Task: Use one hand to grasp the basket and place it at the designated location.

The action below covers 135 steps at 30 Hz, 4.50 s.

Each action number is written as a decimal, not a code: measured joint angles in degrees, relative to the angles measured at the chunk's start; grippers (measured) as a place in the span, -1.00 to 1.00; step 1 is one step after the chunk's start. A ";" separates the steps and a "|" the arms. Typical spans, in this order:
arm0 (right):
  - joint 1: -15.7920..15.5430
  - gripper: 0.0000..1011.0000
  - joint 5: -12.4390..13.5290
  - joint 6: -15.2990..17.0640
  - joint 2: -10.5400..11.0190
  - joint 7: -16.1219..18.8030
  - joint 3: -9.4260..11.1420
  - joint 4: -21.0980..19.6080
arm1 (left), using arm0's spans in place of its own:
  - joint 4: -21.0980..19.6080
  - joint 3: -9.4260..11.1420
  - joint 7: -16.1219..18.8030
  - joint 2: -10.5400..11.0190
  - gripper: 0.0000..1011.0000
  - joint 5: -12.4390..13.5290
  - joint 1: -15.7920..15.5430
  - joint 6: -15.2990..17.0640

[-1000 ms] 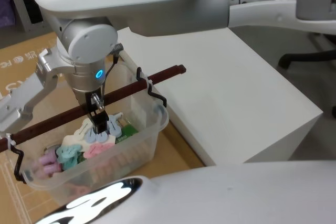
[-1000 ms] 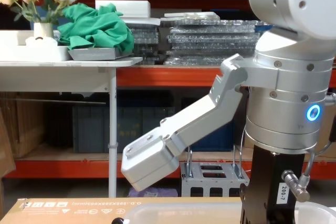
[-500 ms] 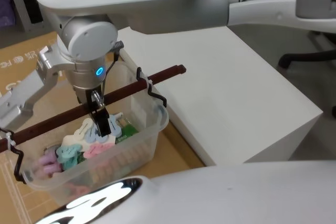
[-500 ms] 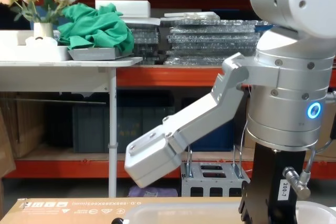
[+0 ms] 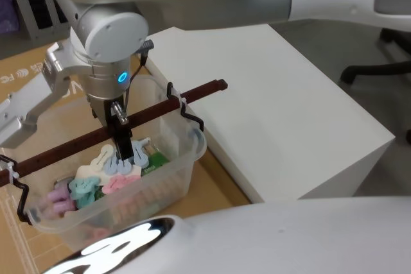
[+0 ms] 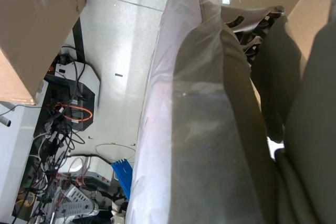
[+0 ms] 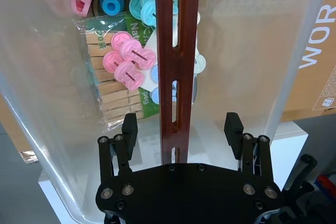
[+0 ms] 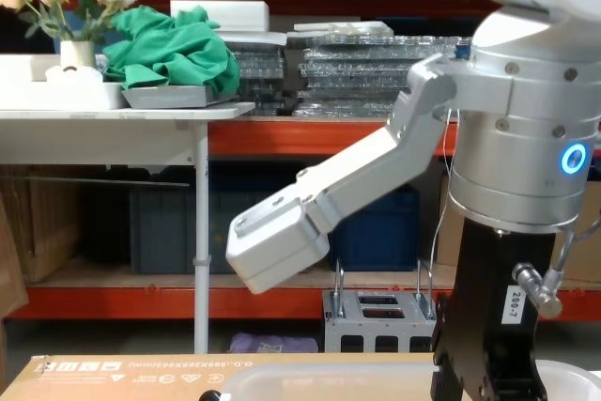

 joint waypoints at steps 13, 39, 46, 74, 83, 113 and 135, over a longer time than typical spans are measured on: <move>2.16 0.98 3.02 -0.09 2.39 1.48 1.31 -3.63 | 0.00 0.00 0.00 0.00 -1.00 0.00 0.00 0.00; 6.80 0.98 10.66 -0.41 5.14 5.48 2.62 -8.43 | 0.00 0.00 0.00 0.00 -1.00 0.00 0.00 0.00; 9.66 0.98 14.53 -0.70 6.69 6.92 4.43 -10.63 | 0.00 0.00 0.00 0.00 -1.00 0.00 0.00 0.00; 14.11 0.98 18.17 -0.22 7.60 7.73 6.58 -11.40 | 0.00 0.00 0.00 0.00 -1.00 0.00 0.00 0.00; 11.69 0.98 14.48 0.07 7.16 5.60 4.96 -12.19 | 0.00 0.00 0.00 0.00 -1.00 0.00 0.00 0.00; 3.37 0.98 6.82 -0.74 4.22 1.21 1.72 -6.09 | 0.00 0.00 0.00 0.00 -1.00 0.00 0.00 0.00; 0.09 0.98 4.55 -0.63 2.56 0.56 0.61 -3.54 | 0.00 0.00 0.00 0.00 -1.00 0.00 0.00 0.00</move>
